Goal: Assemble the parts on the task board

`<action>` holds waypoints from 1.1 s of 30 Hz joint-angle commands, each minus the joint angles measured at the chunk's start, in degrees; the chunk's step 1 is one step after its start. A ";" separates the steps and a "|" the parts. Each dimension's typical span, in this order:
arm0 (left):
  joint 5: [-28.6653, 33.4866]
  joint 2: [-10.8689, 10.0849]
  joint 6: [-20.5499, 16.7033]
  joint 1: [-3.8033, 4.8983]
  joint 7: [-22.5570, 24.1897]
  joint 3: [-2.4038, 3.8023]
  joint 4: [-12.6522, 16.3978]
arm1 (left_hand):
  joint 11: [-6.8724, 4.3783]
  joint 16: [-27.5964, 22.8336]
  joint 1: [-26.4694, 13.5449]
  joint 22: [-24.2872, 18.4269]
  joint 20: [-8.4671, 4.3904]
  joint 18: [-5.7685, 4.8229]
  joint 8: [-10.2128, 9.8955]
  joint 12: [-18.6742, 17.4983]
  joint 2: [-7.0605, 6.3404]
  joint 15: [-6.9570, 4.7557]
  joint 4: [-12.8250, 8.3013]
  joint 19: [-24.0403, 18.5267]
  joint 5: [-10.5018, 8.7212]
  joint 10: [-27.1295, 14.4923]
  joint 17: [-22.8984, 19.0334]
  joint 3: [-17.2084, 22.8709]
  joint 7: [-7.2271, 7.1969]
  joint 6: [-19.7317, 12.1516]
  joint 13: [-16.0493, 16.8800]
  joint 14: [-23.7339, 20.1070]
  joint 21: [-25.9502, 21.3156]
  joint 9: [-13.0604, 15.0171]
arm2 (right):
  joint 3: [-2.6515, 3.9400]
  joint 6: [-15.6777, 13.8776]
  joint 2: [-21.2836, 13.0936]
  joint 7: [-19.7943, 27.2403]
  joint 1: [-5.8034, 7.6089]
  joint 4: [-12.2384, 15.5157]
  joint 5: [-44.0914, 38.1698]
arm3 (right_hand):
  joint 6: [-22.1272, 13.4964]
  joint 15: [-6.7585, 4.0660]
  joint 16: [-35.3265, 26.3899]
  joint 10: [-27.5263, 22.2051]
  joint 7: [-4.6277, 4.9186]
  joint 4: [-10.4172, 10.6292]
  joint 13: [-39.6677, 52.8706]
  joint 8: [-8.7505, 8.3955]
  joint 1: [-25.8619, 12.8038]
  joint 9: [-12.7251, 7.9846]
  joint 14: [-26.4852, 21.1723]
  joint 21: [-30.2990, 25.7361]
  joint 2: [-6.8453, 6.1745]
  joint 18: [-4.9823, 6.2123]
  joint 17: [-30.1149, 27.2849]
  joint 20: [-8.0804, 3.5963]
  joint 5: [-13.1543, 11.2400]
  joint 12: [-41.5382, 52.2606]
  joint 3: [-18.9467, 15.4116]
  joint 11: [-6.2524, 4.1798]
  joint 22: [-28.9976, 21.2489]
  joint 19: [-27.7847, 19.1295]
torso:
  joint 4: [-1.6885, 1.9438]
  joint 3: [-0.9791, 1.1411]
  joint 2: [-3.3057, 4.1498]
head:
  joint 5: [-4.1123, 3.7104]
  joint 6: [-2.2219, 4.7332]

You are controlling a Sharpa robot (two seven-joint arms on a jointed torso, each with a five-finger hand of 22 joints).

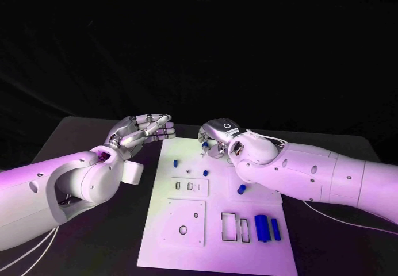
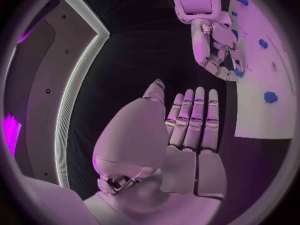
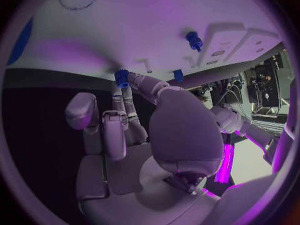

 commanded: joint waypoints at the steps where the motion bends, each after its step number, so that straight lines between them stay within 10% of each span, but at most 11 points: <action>1: 0.16 0.08 0.90 0.14 0.14 0.06 0.08 | 0.39 -0.34 -0.60 -0.05 0.47 1.06 -0.40 -0.21 0.15 0.15 -0.01 0.03 -0.19 -0.15 0.08 -0.30 1.25 -0.34 0.00 -0.41 -0.39 -0.03 | -0.03 0.98 0.15 0.74 -0.09 -0.24 0.09 | -1.26 0.83 -0.63 -2.57 0.55 0.10 -1.10 -0.83 -0.33 -0.28 3.26 -1.42 -1.13 0.12 2.47 0.28 -0.72 -0.76 0.63 0.85 -1.68 -1.41 | -0.06 -0.03 0.00 | 0.00 -0.03; 9: 0.16 0.01 0.95 0.17 0.01 0.06 -0.01 | 0.40 -0.38 -0.61 -0.08 0.48 1.06 -0.41 -0.27 0.16 0.16 -0.01 0.03 -0.21 -0.16 0.09 -0.37 1.27 -0.38 0.00 -0.44 -0.42 -0.03 | -0.05 -0.32 -0.55 1.18 -0.11 0.71 0.65 | -3.73 1.94 -3.13 -9.39 1.73 0.50 -3.53 -3.18 -0.23 -1.79 1.94 -6.59 -2.12 1.36 -2.24 1.57 -1.77 -0.52 -2.52 2.21 -7.50 -4.52 | -0.02 0.03 0.00 | 0.04 0.11; 17: 0.19 -0.23 0.88 0.17 0.00 0.06 -0.45 | 0.41 -0.40 -0.62 -0.10 0.49 1.06 -0.41 -0.30 0.15 0.18 -0.01 0.02 -0.24 -0.17 0.09 -0.41 1.28 -0.39 0.00 -0.47 -0.43 -0.03 | 0.18 -3.18 -6.54 0.57 -0.06 7.30 1.79 | -3.47 1.91 -3.13 -9.44 1.65 0.93 -3.88 -3.45 0.08 -2.24 1.99 -6.93 -1.87 1.36 -2.25 1.59 -1.58 -0.11 -4.79 2.14 -7.56 -4.19 | -0.36 0.13 -0.21 | 0.22 0.29; 30: 0.55 -0.60 1.04 0.15 -0.03 0.04 -1.14 | 0.41 -0.40 -0.62 -0.10 0.49 1.06 -0.41 -0.30 0.15 0.18 -0.01 0.02 -0.24 -0.17 0.09 -0.41 1.28 -0.39 0.00 -0.47 -0.43 -0.03 | 0.91 -3.78 -20.70 -0.47 0.78 17.15 14.04 | -4.58 0.90 -0.84 -0.63 1.34 3.61 -3.00 -5.23 -1.55 -4.02 3.14 -3.84 -3.91 0.36 1.34 0.61 -0.22 2.68 -4.45 0.89 -2.68 -1.01 | -1.60 0.53 -1.07 | 0.00 0.23; 33: 0.60 -0.70 1.08 0.15 -0.04 0.03 -1.24 | 0.41 -0.40 -0.62 -0.10 0.49 1.06 -0.41 -0.30 0.15 0.18 -0.01 0.02 -0.24 -0.17 0.09 -0.41 1.28 -0.39 0.00 -0.47 -0.43 -0.03 | 0.94 -1.44 -22.91 -0.99 0.84 17.47 16.77 | -6.96 0.73 -0.49 1.52 1.23 4.57 -1.95 -6.01 -1.87 -4.74 3.18 -3.74 -3.98 0.33 1.77 0.47 1.80 3.87 -10.53 0.65 -2.18 -0.85 | -1.87 0.75 -1.20 | 0.33 0.13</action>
